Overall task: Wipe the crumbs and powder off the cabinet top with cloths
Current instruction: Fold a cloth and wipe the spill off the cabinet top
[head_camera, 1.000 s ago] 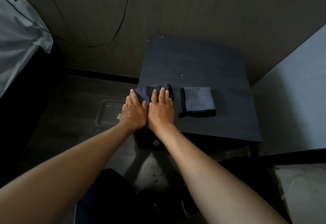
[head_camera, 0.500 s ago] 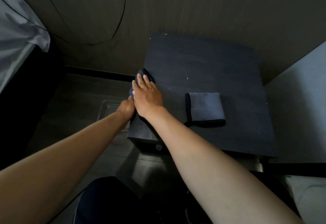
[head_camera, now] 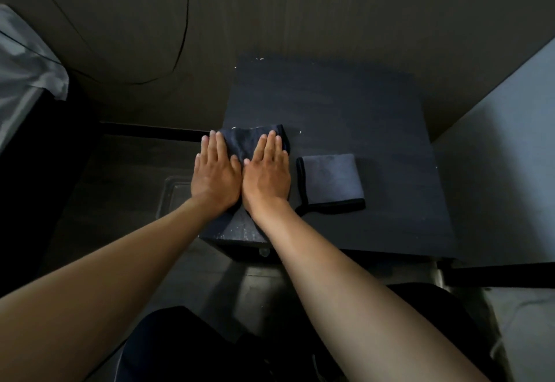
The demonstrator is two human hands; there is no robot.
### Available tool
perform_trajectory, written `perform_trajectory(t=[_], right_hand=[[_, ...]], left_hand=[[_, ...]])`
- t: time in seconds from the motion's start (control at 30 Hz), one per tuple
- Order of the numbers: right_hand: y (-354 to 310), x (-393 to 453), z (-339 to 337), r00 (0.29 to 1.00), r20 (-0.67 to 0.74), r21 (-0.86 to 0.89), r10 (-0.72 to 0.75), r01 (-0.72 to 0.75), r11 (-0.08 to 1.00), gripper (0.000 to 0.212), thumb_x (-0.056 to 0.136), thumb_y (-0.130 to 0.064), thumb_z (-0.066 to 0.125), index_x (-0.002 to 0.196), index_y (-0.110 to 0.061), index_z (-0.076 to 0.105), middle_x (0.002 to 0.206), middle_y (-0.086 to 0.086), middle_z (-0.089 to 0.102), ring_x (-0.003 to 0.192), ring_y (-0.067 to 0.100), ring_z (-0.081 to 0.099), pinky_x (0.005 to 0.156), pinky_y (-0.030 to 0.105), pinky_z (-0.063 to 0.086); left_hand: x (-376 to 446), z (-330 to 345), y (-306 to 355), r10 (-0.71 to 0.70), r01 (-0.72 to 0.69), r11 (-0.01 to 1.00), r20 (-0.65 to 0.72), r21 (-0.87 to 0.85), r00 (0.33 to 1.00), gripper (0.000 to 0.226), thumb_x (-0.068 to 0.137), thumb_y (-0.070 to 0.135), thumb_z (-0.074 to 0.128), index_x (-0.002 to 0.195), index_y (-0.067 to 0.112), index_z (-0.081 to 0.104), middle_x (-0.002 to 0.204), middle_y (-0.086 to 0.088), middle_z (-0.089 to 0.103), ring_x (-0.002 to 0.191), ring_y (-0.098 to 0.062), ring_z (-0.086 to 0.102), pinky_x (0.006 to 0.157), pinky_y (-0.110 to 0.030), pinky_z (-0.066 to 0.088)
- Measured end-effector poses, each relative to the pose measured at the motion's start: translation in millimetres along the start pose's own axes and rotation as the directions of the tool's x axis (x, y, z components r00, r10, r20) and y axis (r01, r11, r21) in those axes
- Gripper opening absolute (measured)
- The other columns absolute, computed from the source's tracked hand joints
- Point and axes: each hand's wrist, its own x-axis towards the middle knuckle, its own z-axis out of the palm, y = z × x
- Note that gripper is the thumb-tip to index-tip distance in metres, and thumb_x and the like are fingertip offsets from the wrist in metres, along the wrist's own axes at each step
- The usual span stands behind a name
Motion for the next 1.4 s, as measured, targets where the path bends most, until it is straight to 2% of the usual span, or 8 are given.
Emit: perform_trajectory(t=[0.13, 0.3, 0.63, 0.9, 1.4], right_hand=[[24, -12, 0, 0.999, -0.015, 0.018, 0.032, -0.032, 0.999, 0.066, 0.106, -0.033, 0.026, 0.153, 0.000, -0.006, 0.162, 0.018, -0.011, 0.150, 0.027, -0.008, 0.122, 0.039, 0.001], [51, -25, -2, 0.997, -0.035, 0.016, 0.068, -0.067, 0.998, 0.066, 0.106, -0.034, 0.027, 0.153, -0.001, -0.006, 0.162, 0.016, -0.011, 0.150, 0.026, -0.008, 0.122, 0.038, 0.001], [80, -5, -17, 0.996, -0.031, -0.005, 0.079, -0.079, 0.997, 0.065, 0.106, -0.033, 0.025, 0.154, -0.002, -0.004, 0.162, 0.016, -0.010, 0.150, 0.025, -0.009, 0.122, 0.039, 0.000], [81, 63, -31, 0.996, -0.005, -0.014, 0.089, -0.089, 0.996, 0.064, 0.106, -0.035, 0.021, 0.154, -0.003, -0.006, 0.162, 0.014, -0.014, 0.150, 0.025, -0.012, 0.122, 0.039, -0.001], [53, 202, -47, 0.997, -0.033, -0.025, 0.071, -0.072, 0.997, 0.064, 0.106, -0.036, 0.019, 0.154, -0.003, -0.005, 0.162, 0.015, -0.013, 0.150, 0.026, -0.012, 0.122, 0.039, -0.002]], left_hand=[[-13, 9, 18, 0.097, -0.100, 0.971, 0.024, 0.216, 0.995, 0.061, 0.105, 0.033, 0.015, 0.156, 0.007, -0.006, 0.164, -0.008, -0.012, 0.151, -0.020, -0.014, 0.124, -0.039, -0.002], [-25, 19, 42, 0.108, -0.115, 0.957, 0.041, 0.265, 0.993, 0.062, 0.104, 0.033, 0.015, 0.156, 0.008, -0.007, 0.164, -0.008, -0.013, 0.151, -0.020, -0.014, 0.124, -0.039, -0.003], [-7, 22, 77, 0.082, -0.096, 0.971, 0.071, 0.218, 0.994, 0.063, 0.104, 0.036, 0.015, 0.156, 0.009, -0.009, 0.164, -0.007, -0.016, 0.151, -0.019, -0.016, 0.123, -0.039, -0.004], [58, 21, 90, 0.005, -0.011, 0.987, 0.039, 0.161, 0.999, 0.065, 0.104, 0.038, 0.018, 0.157, 0.010, -0.005, 0.165, -0.006, -0.014, 0.151, -0.020, -0.015, 0.123, -0.039, -0.004], [205, 6, 81, 0.030, -0.029, 0.980, -0.002, 0.195, 1.000, 0.066, 0.104, 0.042, 0.018, 0.157, 0.009, -0.003, 0.165, -0.007, -0.010, 0.152, -0.022, -0.012, 0.123, -0.041, -0.002]])
